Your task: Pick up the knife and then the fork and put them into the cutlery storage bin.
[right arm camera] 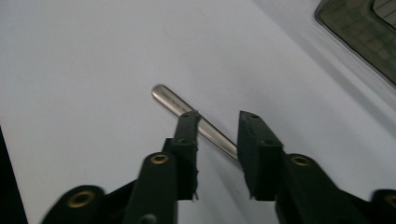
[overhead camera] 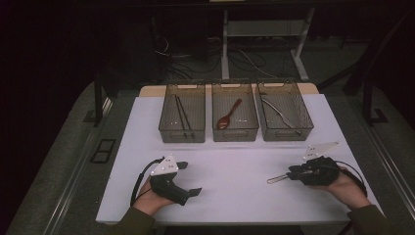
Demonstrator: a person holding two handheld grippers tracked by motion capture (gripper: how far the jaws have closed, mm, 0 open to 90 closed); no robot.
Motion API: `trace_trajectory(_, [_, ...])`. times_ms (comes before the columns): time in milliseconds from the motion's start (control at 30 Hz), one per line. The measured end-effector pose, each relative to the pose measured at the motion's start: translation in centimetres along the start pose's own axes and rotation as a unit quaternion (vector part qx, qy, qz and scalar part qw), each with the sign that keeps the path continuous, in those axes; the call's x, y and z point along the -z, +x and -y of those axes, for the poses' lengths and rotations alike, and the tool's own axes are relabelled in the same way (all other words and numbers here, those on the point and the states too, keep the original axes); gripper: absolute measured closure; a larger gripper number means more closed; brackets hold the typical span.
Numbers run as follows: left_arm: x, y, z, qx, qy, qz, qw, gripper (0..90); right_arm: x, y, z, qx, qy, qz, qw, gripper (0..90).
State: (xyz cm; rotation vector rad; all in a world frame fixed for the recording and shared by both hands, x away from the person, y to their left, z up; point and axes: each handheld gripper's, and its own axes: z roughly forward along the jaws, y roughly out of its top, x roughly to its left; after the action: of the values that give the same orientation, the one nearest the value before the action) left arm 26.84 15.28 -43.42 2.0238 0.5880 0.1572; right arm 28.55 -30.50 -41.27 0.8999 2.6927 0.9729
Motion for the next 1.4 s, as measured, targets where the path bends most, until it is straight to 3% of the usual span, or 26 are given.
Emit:
trace_trajectory(100, [-0.1, 0.0, 0.0, 0.000, 0.002, 0.001, 1.0000, 0.0, 0.6, -0.7, -0.8, 0.028, 0.042, 0.012, 0.9986, 59.6])
trace_trajectory(233, [-0.1, 0.1, 0.1, 0.002, 0.004, 0.001, 1.0000, 0.0, 0.7, -1.6, -1.9, 0.075, 0.083, 0.014, 0.9936, 55.6])
trace_trajectory(500, [-0.1, 0.1, 0.1, 0.001, 0.005, 0.002, 1.0000, 0.0, -0.9, -3.2, -2.7, 0.107, 0.146, -0.017, 0.9833, 51.8])
trace_trajectory(667, [-0.1, 0.1, 0.1, 0.000, 0.006, 0.004, 1.0000, 0.0, -2.1, -3.4, -2.4, 0.119, 0.178, -0.018, 0.9766, 54.3])
trace_trajectory(767, [-0.1, 0.1, 0.1, -0.001, 0.005, 0.003, 1.0000, 0.0, -2.6, -3.2, -2.2, 0.130, 0.202, -0.020, 0.9706, 57.8])
trace_trajectory(1267, [-0.1, 0.0, 0.1, -0.003, 0.006, 0.003, 1.0000, 0.0, -2.8, -2.7, -2.4, 0.132, 0.222, -0.018, 0.9660, 74.8])
trace_trajectory(1333, [-0.1, 0.0, 0.1, -0.003, 0.006, 0.003, 1.0000, 0.0, -2.8, -2.4, -2.4, 0.124, 0.225, -0.021, 0.9662, 77.1])
trace_trajectory(1400, [-0.1, 0.0, 0.1, -0.003, 0.006, 0.003, 1.0000, 0.0, -2.8, -2.4, -2.5, 0.133, 0.228, -0.018, 0.9643, 79.3])
